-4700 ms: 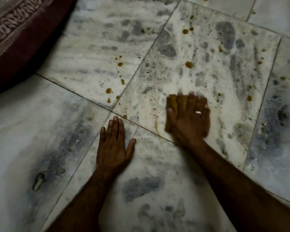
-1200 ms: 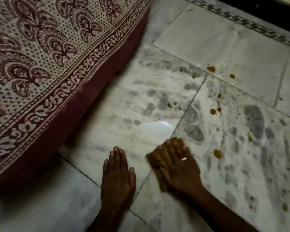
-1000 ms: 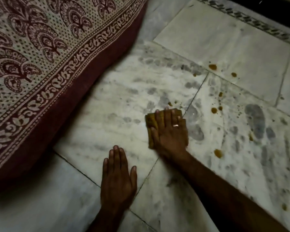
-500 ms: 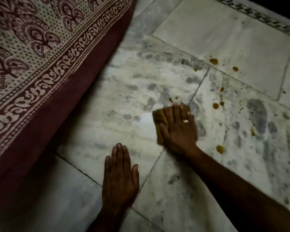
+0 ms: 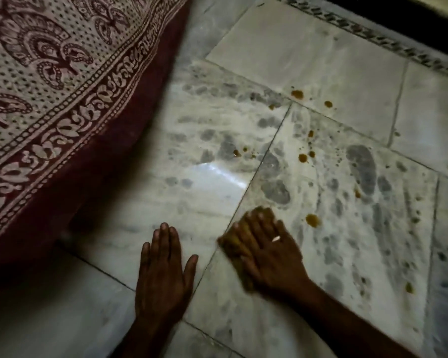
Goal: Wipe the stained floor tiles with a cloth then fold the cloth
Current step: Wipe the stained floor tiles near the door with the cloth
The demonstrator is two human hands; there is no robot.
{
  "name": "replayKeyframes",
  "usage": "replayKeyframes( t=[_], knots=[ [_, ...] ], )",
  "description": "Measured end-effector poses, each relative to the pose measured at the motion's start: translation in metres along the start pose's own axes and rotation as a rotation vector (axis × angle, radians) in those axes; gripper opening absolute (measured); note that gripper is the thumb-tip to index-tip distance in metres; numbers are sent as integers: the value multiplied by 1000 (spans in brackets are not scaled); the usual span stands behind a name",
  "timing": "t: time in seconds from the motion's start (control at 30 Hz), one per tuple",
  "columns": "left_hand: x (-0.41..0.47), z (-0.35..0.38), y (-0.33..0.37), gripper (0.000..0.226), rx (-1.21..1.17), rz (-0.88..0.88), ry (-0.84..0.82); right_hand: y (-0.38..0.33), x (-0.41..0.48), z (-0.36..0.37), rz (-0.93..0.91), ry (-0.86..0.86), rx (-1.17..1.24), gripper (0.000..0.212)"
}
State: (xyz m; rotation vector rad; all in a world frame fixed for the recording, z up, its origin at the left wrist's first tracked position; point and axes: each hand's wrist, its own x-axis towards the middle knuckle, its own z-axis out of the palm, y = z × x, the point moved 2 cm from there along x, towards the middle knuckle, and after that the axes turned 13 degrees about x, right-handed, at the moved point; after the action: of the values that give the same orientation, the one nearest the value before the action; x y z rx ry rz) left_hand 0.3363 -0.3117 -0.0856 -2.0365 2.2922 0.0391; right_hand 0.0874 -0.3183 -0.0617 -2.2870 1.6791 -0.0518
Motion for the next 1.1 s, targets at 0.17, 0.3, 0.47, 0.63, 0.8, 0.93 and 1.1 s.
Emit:
replayKeyframes(
  t=[0.17, 0.3, 0.47, 0.63, 0.8, 0.93, 1.1],
  knots=[
    [3, -1, 4, 78, 15, -37, -24, 2, 85, -14, 219, 43, 8, 68],
    [2, 1, 3, 70, 13, -39, -20, -45, 76, -1, 63, 37, 41, 66],
    [7, -2, 24, 71, -21, -61, -39, -53, -41, 24, -49, 127, 100, 61],
    [1, -1, 56, 72, 1, 66, 0, -3, -133, 23, 167, 151, 66, 63],
    [3, 4, 65, 74, 4, 130, -5, 74, -144, 12, 554, 191, 49, 66],
    [9, 1, 72, 74, -15, 153, -4, 61, -81, 2, 641, 259, 69, 67],
    [20, -3, 113, 69, -43, 342, 14, -6, -104, 19, 288, 186, 24, 65]
  ],
)
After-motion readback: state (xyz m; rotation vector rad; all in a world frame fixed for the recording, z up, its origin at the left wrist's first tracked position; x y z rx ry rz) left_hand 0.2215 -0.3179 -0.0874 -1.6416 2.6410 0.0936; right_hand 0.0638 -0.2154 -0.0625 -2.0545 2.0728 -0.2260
